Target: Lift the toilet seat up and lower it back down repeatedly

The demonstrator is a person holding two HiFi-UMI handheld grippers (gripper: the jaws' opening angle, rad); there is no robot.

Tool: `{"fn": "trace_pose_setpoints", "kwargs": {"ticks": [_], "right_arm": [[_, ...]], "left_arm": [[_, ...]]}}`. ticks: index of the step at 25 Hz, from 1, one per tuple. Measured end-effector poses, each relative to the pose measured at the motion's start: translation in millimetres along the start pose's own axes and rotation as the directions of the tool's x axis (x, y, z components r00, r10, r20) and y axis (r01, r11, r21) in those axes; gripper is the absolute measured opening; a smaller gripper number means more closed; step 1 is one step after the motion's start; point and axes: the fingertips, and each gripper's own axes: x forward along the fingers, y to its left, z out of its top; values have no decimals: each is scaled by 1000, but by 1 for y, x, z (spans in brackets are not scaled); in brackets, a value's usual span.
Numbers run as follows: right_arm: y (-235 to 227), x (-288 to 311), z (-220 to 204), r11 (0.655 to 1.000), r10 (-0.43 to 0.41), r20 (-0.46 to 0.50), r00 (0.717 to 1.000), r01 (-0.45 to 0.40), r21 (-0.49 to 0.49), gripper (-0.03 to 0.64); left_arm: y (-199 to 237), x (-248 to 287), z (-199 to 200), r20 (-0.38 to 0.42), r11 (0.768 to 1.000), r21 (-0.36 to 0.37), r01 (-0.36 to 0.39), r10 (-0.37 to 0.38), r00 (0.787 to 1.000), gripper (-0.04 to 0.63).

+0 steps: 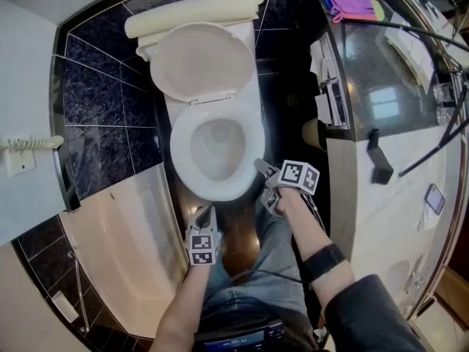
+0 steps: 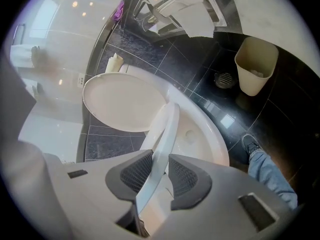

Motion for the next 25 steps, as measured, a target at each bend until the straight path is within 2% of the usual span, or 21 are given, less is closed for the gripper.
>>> {"fn": "trace_pose_setpoints", "kwargs": {"ticks": [4,8,17,21,25], "right_arm": [[13,-2,5,1000,17,3,1000,-17,4,127],[30,-7,16,999,47,15,999,-46,-12,133],[68,-19,43,998,65,39,997,-65,12,143],[104,-34,53,992,113,31,993,-111,-65,123],[140,-57,56,973,157,30,987,-150,-175,66]], "left_arm": [[-2,14,47,66,1000,-16,8,-7,998,0],[1,12,83,132,998,-53,-30,36,991,0],[16,3,145,194,996,-69,-64,76,978,0],[25,0,180,228,995,-67,-76,90,970,0],[34,1,214,249,994,-62,-91,104,963,0]]}}
